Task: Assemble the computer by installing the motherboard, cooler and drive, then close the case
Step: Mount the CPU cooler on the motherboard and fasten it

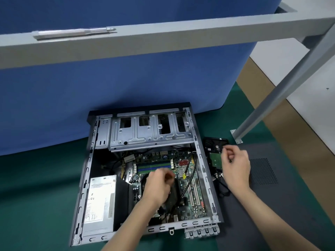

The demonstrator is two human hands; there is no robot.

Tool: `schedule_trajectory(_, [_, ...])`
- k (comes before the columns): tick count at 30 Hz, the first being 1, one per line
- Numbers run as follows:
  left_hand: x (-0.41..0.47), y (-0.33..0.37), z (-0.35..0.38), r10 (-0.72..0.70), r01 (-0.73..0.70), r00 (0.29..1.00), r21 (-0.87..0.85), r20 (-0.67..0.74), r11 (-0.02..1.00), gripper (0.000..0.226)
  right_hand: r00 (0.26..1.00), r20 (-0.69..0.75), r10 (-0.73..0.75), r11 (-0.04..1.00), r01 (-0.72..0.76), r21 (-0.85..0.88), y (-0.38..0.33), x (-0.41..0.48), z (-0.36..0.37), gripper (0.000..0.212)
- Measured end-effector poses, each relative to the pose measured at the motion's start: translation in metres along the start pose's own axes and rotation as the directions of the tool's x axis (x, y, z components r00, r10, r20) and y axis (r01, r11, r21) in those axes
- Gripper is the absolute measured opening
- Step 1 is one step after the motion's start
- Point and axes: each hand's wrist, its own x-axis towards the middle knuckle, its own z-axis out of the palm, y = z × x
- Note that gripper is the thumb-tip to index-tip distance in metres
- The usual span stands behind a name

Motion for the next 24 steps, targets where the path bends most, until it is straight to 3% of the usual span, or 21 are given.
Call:
schedule_trajectory(4, [0.017, 0.006, 0.000, 0.012, -0.042, 0.963, 0.106, 0.270, 0.993, 0.012, 0.981, 0.049, -0.189, 0.981, 0.186, 0.046, -0.038, -0.018, 0.002, 0.005])
schedule_trajectory(6, [0.015, 0.006, 0.005, -0.021, -0.074, 0.909, 0.212, 0.416, 0.975, 0.034, 0.959, 0.091, -0.267, 0.964, 0.267, 0.019, -0.046, -0.027, 0.004, 0.004])
schedule_trajectory(10, [0.011, 0.005, 0.015, 0.007, -0.216, 0.896, 0.424, 0.443, 0.879, 0.037, 0.956, 0.161, -0.244, 0.970, 0.243, 0.031, -0.050, -0.038, 0.010, 0.005])
schedule_trajectory(14, [0.017, 0.005, 0.011, 0.001, -0.160, 0.879, 0.293, 0.477, 0.943, 0.029, 0.960, 0.173, -0.220, 0.975, 0.212, 0.066, -0.050, -0.039, 0.008, 0.007])
schedule_trajectory(16, [0.017, 0.004, 0.008, -0.035, -0.019, 0.847, 0.095, 0.531, 0.995, 0.018, 0.956, 0.226, -0.188, 0.980, 0.168, 0.106, -0.049, -0.042, 0.005, 0.009])
schedule_trajectory(19, [0.014, 0.001, 0.004, -0.038, 0.124, 0.809, -0.108, 0.587, 0.986, 0.010, 0.929, 0.343, -0.138, 0.985, 0.092, 0.147, -0.051, -0.048, -0.001, 0.010])
schedule_trajectory(21, [0.013, 0.000, 0.002, 0.011, 0.143, 0.787, -0.199, 0.617, 0.970, 0.009, 0.871, 0.484, -0.084, 0.994, 0.042, 0.097, -0.052, -0.049, -0.004, 0.012])
schedule_trajectory(24, [0.012, 0.001, -0.004, 0.069, 0.163, 0.770, -0.300, 0.635, 0.940, 0.014, 0.694, 0.716, 0.070, 0.996, -0.012, -0.085, -0.052, -0.051, -0.008, 0.014])
